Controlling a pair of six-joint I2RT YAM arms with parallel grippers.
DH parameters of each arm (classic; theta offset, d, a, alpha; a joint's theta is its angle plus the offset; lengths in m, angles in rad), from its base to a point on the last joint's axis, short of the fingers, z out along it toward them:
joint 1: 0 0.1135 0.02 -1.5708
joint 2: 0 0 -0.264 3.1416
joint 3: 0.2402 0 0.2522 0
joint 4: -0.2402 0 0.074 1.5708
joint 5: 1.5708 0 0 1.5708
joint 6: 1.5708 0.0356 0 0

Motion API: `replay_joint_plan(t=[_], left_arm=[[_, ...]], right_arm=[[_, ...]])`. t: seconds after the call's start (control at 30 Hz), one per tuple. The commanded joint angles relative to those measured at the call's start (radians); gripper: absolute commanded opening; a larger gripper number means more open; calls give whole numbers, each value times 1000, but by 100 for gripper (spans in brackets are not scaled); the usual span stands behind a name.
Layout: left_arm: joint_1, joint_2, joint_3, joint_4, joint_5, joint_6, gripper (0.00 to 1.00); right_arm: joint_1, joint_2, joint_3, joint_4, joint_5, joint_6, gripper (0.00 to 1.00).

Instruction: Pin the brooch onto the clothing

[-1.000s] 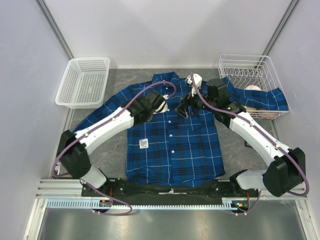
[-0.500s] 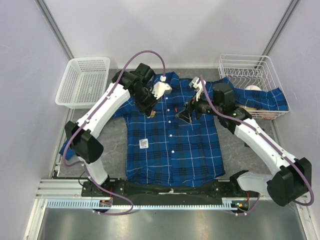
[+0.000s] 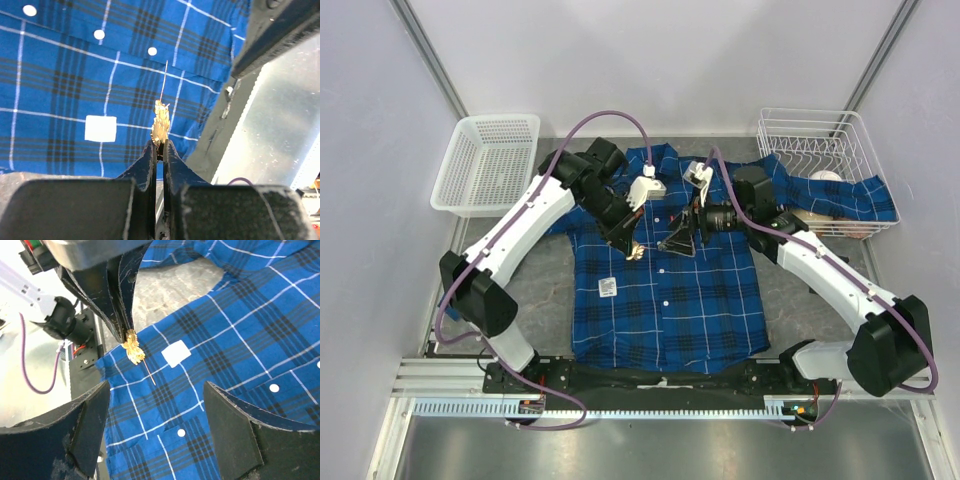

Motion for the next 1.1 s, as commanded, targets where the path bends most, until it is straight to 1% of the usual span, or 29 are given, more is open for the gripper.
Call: replay_joint_plan(t=[0.0,0.07,0.1,0.2,0.43,0.53,0.6,0.8,0.87,0.97,1.07], left_arm=[[2,-72,-23,-201,156,63,2],[2,-72,-23,-201,166,63,2],[2,-75,-23,-201,176,69,2],[2,-79,-25,-201,212,81,2],[1,-92,-39,-201,262,101,3],[1,-102,-54,-190,274,109,3],[1,-115,-68,-181,280,112,3],[1,-128,-83,-168,303,124,3],[1,-127,-86,-167,303,124,3],[1,-138,-97,-148,309,124,3],[1,-136,-105,-144,308,123,3]], right_arm=[[2,-4,7,17,-153,-48,82],[8,-1,28,-36,-186,-79,82],[12,5,36,-62,-191,-129,82],[35,5,56,-129,-188,-181,82],[72,23,68,-129,-177,-165,78],[83,35,74,-127,-180,-160,73],[91,48,80,-127,-182,-143,72],[98,66,94,-115,-199,-116,60],[103,69,100,-103,-217,-106,59],[110,69,103,-93,-225,-99,54],[110,72,110,-86,-240,-85,54]])
